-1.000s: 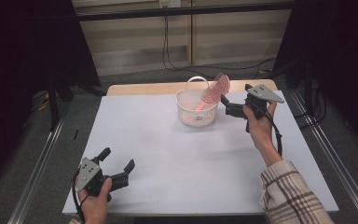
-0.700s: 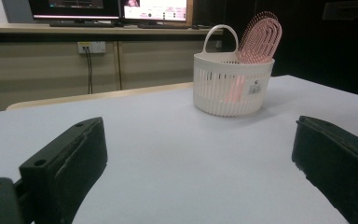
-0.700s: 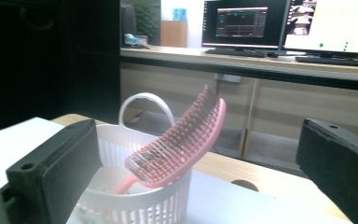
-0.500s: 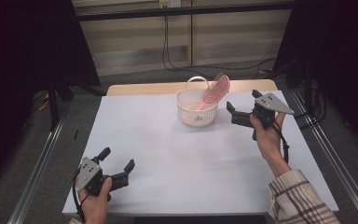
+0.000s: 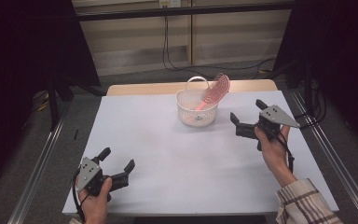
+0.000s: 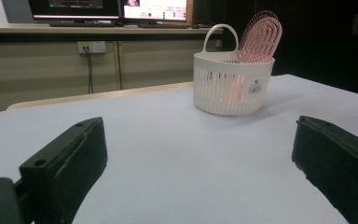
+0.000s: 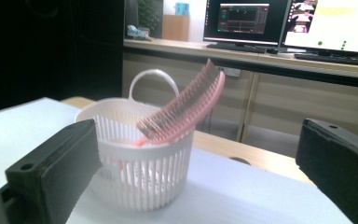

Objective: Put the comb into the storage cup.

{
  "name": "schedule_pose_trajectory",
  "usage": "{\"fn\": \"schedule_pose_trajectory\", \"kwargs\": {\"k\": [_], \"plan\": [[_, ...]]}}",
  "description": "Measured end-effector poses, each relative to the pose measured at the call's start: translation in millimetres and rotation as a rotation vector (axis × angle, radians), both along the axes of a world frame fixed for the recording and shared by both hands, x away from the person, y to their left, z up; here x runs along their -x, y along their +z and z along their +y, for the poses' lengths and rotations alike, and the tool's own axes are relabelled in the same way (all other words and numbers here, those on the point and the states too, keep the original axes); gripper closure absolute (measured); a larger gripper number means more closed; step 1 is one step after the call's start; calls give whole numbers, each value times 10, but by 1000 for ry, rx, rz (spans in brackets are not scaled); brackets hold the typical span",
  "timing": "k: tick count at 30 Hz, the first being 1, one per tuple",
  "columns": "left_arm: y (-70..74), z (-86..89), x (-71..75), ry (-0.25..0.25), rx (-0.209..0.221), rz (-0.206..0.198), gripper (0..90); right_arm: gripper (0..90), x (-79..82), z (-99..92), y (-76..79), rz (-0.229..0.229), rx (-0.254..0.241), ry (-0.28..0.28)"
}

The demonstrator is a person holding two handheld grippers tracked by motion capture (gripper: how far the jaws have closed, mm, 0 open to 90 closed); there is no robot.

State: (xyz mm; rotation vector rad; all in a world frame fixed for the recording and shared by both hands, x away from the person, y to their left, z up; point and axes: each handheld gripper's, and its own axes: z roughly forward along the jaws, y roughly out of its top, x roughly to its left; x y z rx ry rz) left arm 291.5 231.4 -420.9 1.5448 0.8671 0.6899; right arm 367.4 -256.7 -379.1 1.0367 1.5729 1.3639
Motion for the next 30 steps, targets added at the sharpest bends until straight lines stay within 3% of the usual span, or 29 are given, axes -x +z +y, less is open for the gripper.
{"fn": "schedule_pose_trajectory", "kwargs": {"k": [17, 30], "plan": [[6, 14, 4, 5, 7, -4, 33, 0, 313, -71, -128, 26, -5, -5], [5, 14, 7, 18, 6, 0, 34, 0, 563, -176, -216, 35, -10, -40]]}}
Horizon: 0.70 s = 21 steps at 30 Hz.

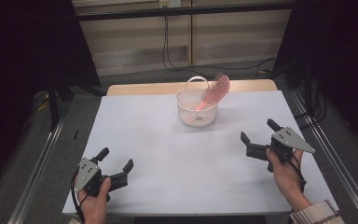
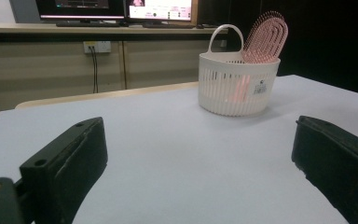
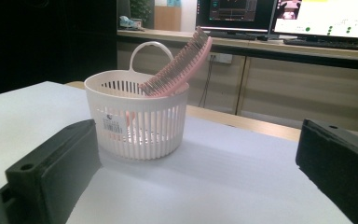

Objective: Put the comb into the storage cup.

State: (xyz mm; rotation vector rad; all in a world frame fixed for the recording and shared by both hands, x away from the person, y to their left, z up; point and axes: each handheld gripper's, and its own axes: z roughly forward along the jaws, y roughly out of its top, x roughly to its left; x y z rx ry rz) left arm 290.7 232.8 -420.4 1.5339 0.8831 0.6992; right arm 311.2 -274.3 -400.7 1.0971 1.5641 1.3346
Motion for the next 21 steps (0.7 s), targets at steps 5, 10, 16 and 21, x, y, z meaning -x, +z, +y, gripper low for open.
{"fn": "schedule_pose_trajectory", "kwargs": {"k": [5, 10, 16, 21], "plan": [[0, -1, 4, -2, 7, -1, 34, 0, 88, -24, -21, -5, -3, -4], [-3, -10, 14, 0, -16, -5, 33, 0, 192, -63, -28, 5, -7, -1], [-5, -1, 23, 10, -11, -2, 33, 0, 294, -137, -43, -4, -13, -21], [-9, -18, 26, 1, -9, -4, 33, 0, 380, -183, -112, -7, -18, -35]]}}
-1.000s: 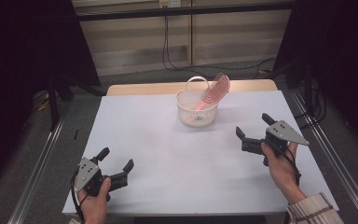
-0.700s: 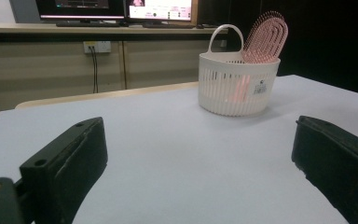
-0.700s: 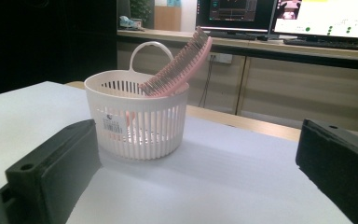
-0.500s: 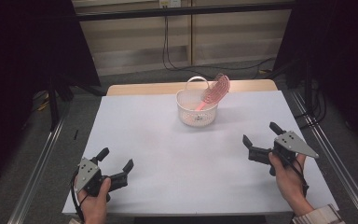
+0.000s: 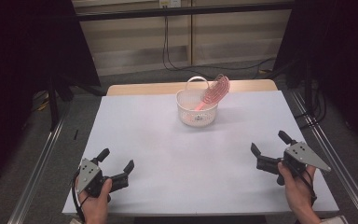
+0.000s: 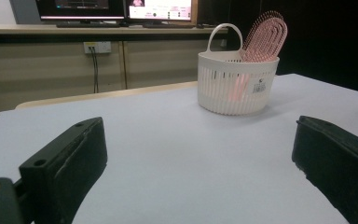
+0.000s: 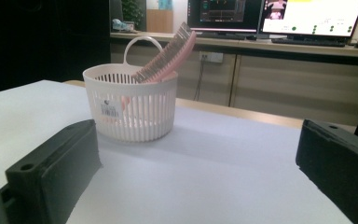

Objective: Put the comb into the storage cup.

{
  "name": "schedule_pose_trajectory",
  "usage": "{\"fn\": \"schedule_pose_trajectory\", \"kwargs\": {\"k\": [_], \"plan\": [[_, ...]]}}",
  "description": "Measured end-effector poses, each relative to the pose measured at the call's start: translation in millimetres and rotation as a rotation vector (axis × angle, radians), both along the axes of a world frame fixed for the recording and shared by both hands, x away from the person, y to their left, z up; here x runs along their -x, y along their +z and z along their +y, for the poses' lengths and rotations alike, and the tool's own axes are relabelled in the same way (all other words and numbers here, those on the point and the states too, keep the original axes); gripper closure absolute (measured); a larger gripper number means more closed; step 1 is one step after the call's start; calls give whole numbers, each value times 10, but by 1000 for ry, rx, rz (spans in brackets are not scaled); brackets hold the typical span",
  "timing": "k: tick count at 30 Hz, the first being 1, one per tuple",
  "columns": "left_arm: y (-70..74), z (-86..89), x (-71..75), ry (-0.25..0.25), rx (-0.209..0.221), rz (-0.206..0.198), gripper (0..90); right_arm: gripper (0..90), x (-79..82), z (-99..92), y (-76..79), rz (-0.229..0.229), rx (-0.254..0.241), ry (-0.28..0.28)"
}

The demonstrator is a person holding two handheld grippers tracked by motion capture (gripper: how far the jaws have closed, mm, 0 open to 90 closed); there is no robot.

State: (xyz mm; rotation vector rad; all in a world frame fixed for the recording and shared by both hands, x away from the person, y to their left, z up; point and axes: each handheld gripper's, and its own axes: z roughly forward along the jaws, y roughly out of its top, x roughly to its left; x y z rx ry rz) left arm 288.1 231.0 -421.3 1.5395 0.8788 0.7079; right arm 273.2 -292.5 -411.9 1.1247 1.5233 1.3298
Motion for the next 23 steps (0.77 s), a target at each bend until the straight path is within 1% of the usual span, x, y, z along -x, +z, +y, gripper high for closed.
{"fn": "schedule_pose_trajectory", "kwargs": {"k": [4, 6, 8, 9, 12, 14, 15, 16, 17, 18, 20, 21, 23], "plan": [[2, 20, -4, 5, 3, 2, 32, 0, 61, -25, -30, 8, -5, 0], [0, 26, 2, 9, 3, 3, 32, 0, 88, -45, -20, -1, -8, 2], [0, 27, 4, 10, 8, 3, 32, 0, 118, -70, -22, -3, -12, -5], [1, 30, 7, 10, 3, 1, 32, 0, 135, -82, -34, 0, -14, -7], [0, 32, 9, 9, -4, 2, 33, 0, 191, -131, -71, 7, -13, -15], [-1, 23, 7, -1, 4, 4, 32, 0, 225, -161, -94, 9, -15, -20], [-1, 20, 5, -4, 7, 3, 32, 0, 234, -168, -111, 9, -8, -24], [1, 21, 1, -7, 8, 2, 32, 0, 237, -160, -128, 13, -6, -31], [2, 23, -1, -11, 14, 5, 32, 0, 228, -146, -137, 19, -4, -25], [-2, 20, -6, -5, 22, 8, 32, 0, 206, -129, -142, 16, -5, -15], [-7, 19, -16, -14, 13, 14, 29, 0, 166, -96, -140, 4, 2, -16], [-2, 20, -15, -17, 20, 14, 29, 0, 154, -82, -138, 5, 3, -10], [9, 32, -7, -10, 21, 1, 29, 0, 143, -59, -146, 6, 4, -5]]}}
